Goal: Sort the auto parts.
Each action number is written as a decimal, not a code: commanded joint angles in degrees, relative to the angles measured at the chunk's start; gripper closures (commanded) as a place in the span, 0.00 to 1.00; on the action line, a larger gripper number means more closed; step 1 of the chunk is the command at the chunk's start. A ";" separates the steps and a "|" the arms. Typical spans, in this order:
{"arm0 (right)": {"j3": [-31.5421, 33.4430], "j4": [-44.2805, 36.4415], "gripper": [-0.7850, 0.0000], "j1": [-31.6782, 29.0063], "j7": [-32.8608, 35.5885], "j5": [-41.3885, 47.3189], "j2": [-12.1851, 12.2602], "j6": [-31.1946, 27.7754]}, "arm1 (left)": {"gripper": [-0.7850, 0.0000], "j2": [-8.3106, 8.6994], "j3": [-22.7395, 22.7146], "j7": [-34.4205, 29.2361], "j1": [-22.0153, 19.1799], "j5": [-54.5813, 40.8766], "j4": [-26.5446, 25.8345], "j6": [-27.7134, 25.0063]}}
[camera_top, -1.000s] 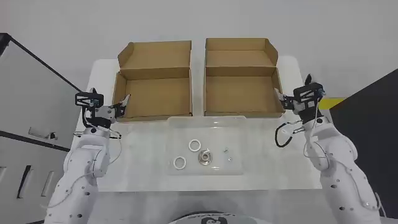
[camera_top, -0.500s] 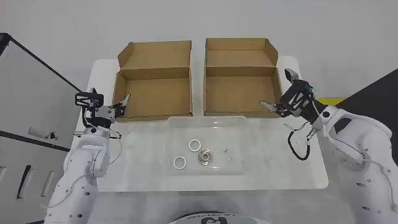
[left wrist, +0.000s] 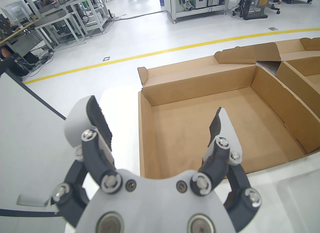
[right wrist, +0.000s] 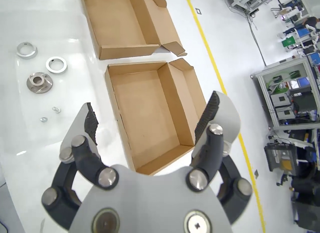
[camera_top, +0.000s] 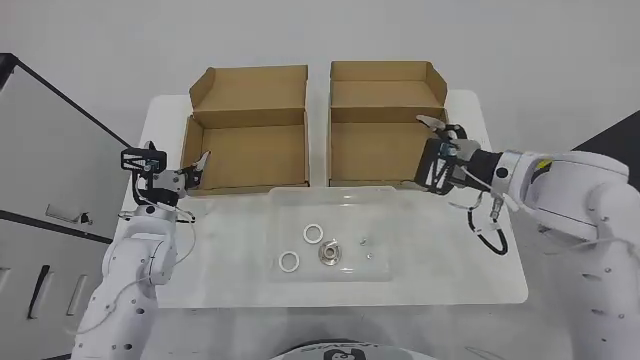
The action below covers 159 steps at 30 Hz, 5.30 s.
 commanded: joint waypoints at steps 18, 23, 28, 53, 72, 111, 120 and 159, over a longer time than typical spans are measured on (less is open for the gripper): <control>-36.70 -0.28 0.00 22.64 13.50 13.68 14.39 13.82 | 0.00 0.00 0.00 0.00 0.00 0.00 0.00 0.00; -46.88 0.08 0.00 32.83 17.38 21.17 17.97 17.70 | 0.00 0.00 0.00 0.00 0.00 0.00 0.00 0.00; -56.35 1.60 0.00 42.46 21.73 28.72 19.87 22.06 | 0.00 0.00 0.00 0.00 0.00 0.00 0.00 0.00; -72.19 11.94 0.00 50.31 20.32 32.37 14.63 30.33 | 0.00 0.00 0.00 0.00 0.00 0.00 0.00 0.00; -72.33 14.05 0.00 45.03 18.81 26.61 13.44 29.92 | 0.00 0.00 0.00 0.00 0.00 0.00 0.00 0.00; -70.86 17.55 0.53 36.49 16.75 16.86 11.45 31.93 | 0.00 0.00 0.00 0.00 0.00 0.00 0.00 0.00; -70.86 19.60 0.53 35.64 16.29 15.74 10.11 31.77 | 0.00 0.00 0.00 0.00 0.00 0.00 0.00 0.00; -42.11 16.18 1.00 27.08 16.16 42.01 17.96 24.23 | 0.00 0.00 0.00 0.00 0.00 0.00 0.00 0.00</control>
